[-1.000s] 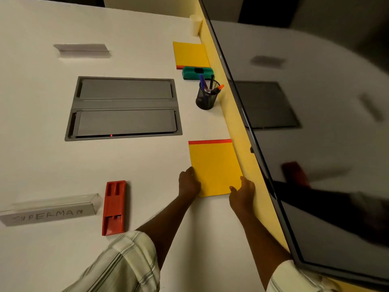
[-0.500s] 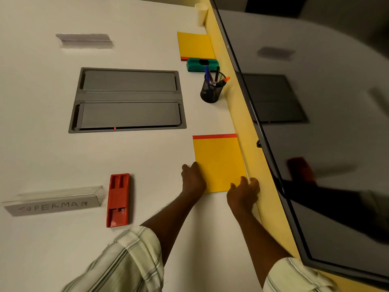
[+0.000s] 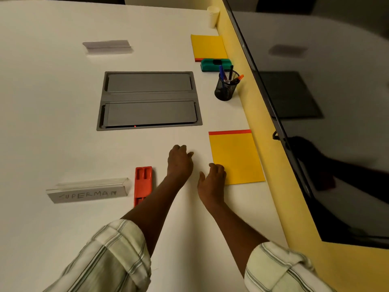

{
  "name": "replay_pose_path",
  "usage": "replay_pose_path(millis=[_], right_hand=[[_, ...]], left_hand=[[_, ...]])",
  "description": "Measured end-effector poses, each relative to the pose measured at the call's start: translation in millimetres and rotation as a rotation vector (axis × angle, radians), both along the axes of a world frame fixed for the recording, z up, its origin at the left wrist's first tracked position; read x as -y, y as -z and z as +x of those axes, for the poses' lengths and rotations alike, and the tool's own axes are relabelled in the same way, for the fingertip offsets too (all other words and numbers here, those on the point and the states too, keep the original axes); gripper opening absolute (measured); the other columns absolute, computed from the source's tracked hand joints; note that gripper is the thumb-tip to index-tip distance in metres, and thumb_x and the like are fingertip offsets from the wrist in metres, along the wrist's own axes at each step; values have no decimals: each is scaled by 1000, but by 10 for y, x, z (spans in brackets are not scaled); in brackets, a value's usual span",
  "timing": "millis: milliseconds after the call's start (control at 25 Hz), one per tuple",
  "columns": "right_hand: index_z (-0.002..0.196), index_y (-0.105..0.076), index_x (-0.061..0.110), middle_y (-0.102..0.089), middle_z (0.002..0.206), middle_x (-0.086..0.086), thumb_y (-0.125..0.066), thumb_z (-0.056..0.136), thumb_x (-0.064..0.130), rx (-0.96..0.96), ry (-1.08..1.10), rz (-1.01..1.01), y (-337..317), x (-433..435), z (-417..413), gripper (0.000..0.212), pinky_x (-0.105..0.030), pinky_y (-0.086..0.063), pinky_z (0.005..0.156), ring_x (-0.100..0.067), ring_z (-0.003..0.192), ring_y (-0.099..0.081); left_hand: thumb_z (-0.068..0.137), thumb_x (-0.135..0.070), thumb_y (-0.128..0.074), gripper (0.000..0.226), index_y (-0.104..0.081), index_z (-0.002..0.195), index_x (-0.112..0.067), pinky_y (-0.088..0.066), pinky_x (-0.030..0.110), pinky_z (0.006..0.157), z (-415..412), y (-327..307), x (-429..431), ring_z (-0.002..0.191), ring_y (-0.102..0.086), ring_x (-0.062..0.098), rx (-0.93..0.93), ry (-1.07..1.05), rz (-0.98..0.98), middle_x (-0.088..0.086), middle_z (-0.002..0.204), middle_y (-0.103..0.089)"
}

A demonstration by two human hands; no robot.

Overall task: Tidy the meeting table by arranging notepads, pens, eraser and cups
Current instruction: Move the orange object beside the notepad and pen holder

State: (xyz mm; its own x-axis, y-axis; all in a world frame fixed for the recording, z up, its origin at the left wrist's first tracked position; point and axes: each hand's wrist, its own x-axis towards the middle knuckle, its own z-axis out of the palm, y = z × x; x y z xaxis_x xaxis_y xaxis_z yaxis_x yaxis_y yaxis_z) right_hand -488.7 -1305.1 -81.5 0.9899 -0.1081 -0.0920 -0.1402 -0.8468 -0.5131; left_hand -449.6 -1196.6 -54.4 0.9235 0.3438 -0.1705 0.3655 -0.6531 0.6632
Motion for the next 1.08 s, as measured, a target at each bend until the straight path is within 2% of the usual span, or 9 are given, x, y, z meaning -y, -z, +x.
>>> replay_pose_path(millis=[200,440,680,760,880,1080], right_hand=[[136,-42,8,-45,133,-12,-51,97,30,-28,-120,14,-49,-437,-44,46,-33,-38,100,-25,121,-40],[137,-33,6,-43,131,-14,-52,94,40,-181,-274,92,-96,-959,-149,58,-37,-40,98,-30,119,-44],[135,-32,7,-47,125,-15,-57,81,59,-255,-352,-35,-79,-1333,-278,79,-41,-46,89,-32,112,-47],[135,-32,8,-46,125,-14,-59,78,58,-269,-332,-57,-88,-1396,-279,80,-41,-48,89,-31,113,-47],[135,-31,6,-46,128,-14,-64,78,48,-299,-331,-28,-100,-1457,-219,77,-41,-49,92,-31,114,-49],[127,-41,2,-52,124,-16,-69,79,35,-306,-368,38,-229,-1355,225,65,-35,-48,89,-31,111,-55]], left_hand=[[97,-22,-50,41,-50,131,0,-40,39,100,1,-71,-476,122,-47,33,25,-44,40,20,130,-52],[97,-28,-47,45,-47,133,0,-37,39,102,-90,24,-924,125,-45,34,-53,-70,64,21,133,-50],[97,-35,-46,50,-45,135,-2,-35,40,105,-45,182,-1227,128,-43,33,-101,-111,49,20,135,-49],[97,-37,-45,52,-44,137,-4,-34,42,106,-19,229,-1271,130,-41,33,-117,-116,34,19,137,-48],[97,-37,-46,51,-45,136,-4,-34,42,106,41,292,-1288,129,-41,33,-110,-127,20,19,136,-48],[98,-32,-44,47,-48,133,-1,-33,41,105,267,301,-1296,126,-43,35,-28,-140,26,21,133,-51]])
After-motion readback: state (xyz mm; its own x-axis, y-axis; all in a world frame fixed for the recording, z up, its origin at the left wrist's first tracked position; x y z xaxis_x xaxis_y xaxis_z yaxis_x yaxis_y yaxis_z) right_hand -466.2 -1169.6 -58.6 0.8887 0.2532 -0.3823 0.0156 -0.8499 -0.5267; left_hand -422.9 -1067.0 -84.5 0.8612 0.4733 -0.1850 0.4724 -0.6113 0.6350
